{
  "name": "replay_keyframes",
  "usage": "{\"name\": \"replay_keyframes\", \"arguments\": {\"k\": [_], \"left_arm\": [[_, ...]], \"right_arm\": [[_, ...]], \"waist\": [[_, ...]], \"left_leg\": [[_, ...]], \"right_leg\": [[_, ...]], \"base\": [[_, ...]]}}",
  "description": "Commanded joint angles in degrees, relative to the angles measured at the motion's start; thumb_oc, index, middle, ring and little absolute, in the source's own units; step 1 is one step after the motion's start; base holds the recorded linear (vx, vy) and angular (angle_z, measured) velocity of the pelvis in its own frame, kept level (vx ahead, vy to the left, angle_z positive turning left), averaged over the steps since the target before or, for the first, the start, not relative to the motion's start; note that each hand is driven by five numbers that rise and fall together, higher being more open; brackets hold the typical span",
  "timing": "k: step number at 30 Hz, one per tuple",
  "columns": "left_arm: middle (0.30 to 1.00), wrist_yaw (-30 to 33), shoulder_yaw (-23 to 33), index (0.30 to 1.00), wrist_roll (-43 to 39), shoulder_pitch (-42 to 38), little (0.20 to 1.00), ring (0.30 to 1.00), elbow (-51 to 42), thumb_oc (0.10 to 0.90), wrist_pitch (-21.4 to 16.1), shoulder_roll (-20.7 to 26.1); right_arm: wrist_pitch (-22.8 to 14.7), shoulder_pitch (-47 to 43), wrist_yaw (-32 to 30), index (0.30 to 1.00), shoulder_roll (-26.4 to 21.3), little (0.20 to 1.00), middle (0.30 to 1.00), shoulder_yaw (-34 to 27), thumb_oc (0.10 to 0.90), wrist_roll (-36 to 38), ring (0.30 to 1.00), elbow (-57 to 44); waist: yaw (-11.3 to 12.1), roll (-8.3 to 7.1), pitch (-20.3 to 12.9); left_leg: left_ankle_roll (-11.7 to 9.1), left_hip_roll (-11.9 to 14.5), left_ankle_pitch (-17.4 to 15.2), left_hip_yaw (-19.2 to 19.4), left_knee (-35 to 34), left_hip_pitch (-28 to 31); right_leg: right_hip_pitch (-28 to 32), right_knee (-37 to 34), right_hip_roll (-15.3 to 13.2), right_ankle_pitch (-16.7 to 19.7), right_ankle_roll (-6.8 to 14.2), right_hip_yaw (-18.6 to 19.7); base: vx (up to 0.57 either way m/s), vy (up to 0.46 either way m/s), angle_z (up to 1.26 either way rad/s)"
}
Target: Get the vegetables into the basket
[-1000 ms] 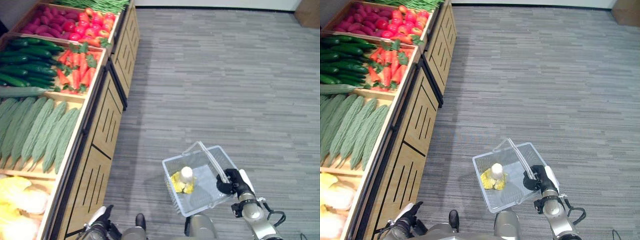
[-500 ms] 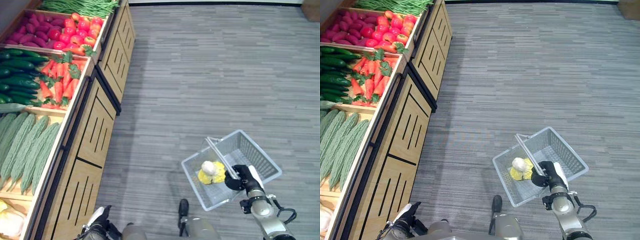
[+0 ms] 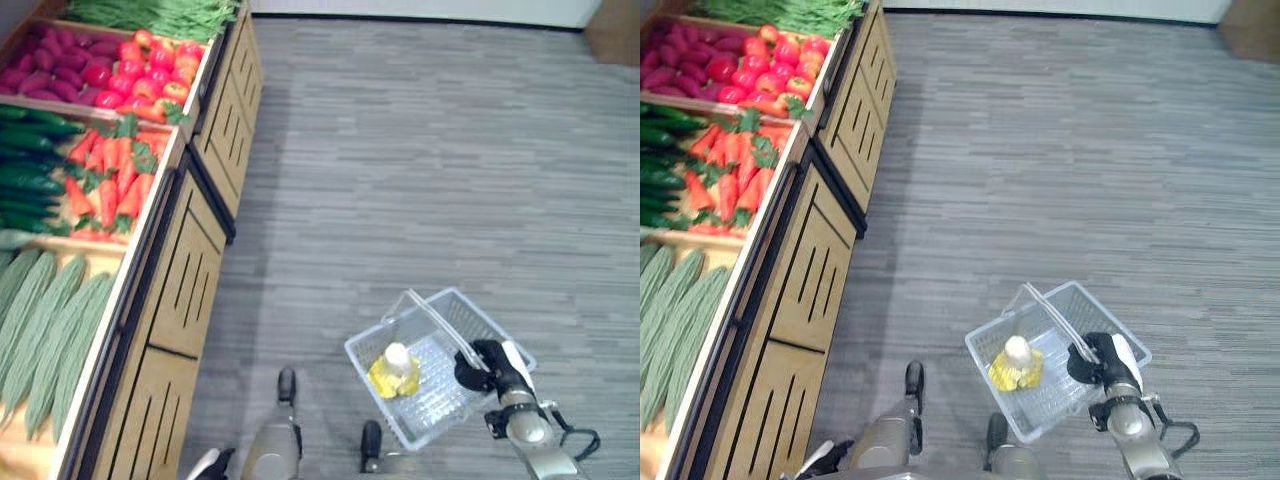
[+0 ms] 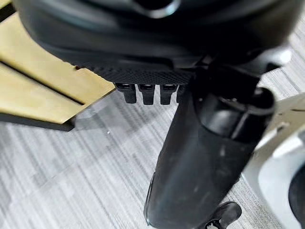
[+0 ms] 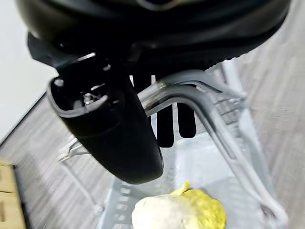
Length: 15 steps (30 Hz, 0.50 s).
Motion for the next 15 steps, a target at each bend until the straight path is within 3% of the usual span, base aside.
{"name": "replay_keyframes", "arguments": {"k": [1,5,11,14,15], "left_arm": [[1.000,0.64,1.32,1.000,1.83,-0.98,1.000,1.000,0.10,0.900,0.04,2.96],[1.000,1.33,1.79,1.000,0.99,-1.43,1.000,1.000,-1.03,0.900,0.32,3.61],[1.000,4.10,4.56,1.000,-0.92,-3.77,1.000,1.000,-1.36,0.900,1.50,5.86],[1.000,4.44,4.19,1.000,-0.13,-5.38,1.000,1.000,-1.53,0.900,1.69,6.45],[1.000,5.02,2.40,1.000,0.99,-8.07,1.000,1.000,-2.71,0.900,1.14,7.07]], "right_arm": [[-5.11,-6.47,-0.82,0.300,-2.04,0.300,0.300,-2.64,0.400,-1.52,0.300,-7.19],[-4.40,-8.38,-0.77,0.300,-1.50,0.300,0.300,-1.52,0.400,-2.17,0.300,-6.73],[-4.39,-10.33,-1.13,0.300,-0.30,0.300,0.300,-0.03,0.400,-2.21,0.300,-6.84],[-4.42,-9.76,-0.84,0.300,0.10,0.300,0.300,0.37,0.400,-2.14,0.300,-7.24],[-4.81,-8.63,-0.55,0.300,0.14,0.300,0.300,0.67,0.400,-2.23,0.300,-7.92]], "waist": [[0.69,-0.30,-1.84],[1.02,-0.96,-2.36],[0.25,-0.39,-0.80],[-0.57,-0.46,-0.23],[-1.56,-0.33,0.30]], "left_leg": [[-1.82,1.39,-3.23,-1.30,1.83,0.59],[-0.10,-0.70,-5.33,-0.21,2.25,1.77],[2.26,-1.87,-6.57,0.27,-0.93,6.81],[2.46,-2.20,-7.29,0.62,-1.58,8.92],[2.45,-2.56,-8.83,0.14,-1.00,10.65]], "right_leg": [[-2.13,7.14,-1.16,-0.12,4.22,0.71],[-3.50,9.12,-3.08,3.34,6.02,1.73],[-11.23,25.82,-2.34,8.89,6.67,0.94],[-13.20,27.04,-1.94,9.62,6.27,0.36],[-16.02,23.65,-1.47,8.11,5.28,-0.21]], "base": [[0.12,0.194,-0.02],[0.15,0.245,-0.18],[0.10,0.182,-0.07],[0.18,0.096,0.03],[0.27,0.034,-0.03]]}}
